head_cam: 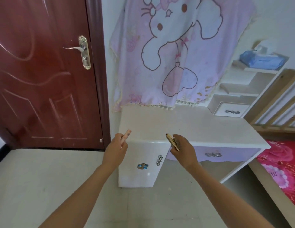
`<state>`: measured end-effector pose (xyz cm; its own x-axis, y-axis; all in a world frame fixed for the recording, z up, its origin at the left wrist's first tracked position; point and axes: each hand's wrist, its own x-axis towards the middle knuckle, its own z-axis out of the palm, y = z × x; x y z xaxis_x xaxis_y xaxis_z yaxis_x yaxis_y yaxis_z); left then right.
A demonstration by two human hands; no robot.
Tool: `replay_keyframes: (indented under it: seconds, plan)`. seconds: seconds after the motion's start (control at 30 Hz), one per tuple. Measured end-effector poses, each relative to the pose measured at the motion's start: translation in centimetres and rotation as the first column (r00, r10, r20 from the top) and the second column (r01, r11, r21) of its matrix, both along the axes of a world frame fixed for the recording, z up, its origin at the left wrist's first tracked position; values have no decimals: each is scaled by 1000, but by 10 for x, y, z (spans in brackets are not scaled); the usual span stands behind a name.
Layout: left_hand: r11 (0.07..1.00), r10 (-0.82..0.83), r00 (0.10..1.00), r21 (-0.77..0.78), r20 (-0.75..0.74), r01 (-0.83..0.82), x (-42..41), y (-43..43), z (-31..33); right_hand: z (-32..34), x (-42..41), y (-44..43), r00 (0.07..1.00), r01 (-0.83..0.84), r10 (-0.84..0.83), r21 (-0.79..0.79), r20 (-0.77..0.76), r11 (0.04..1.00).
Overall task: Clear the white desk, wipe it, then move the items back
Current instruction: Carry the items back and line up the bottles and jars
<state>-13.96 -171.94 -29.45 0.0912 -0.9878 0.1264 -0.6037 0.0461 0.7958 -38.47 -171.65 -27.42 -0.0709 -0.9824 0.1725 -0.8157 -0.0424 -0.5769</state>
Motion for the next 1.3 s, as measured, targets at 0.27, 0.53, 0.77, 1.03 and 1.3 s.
replay_keyframes:
  seconds: [0.27, 0.53, 0.77, 1.03, 1.3]
  plan:
    - [999, 7, 1000, 35, 29, -8, 1, -83, -22, -15, -1, -95, 999, -36, 37, 29, -32, 999]
    - [984, 107, 982, 125, 156, -127, -13, -204, -36, -35, -1, -234, 990, -137, 139, 52, -38, 989]
    - [941, 169, 966, 258, 198, -218, -27, -265, -70, -76, 13, -306, 960, -255, 276, 257, -47, 932]
    - [920, 137, 967, 334, 214, -204, -26, -318, -93, -93, 30, -337, 975, -215, 221, 322, 17, 922]
    - [931, 41, 851, 289, 524, -223, -22, -371, -113, -91, 40, -345, 990, -97, 123, 306, -69, 947]
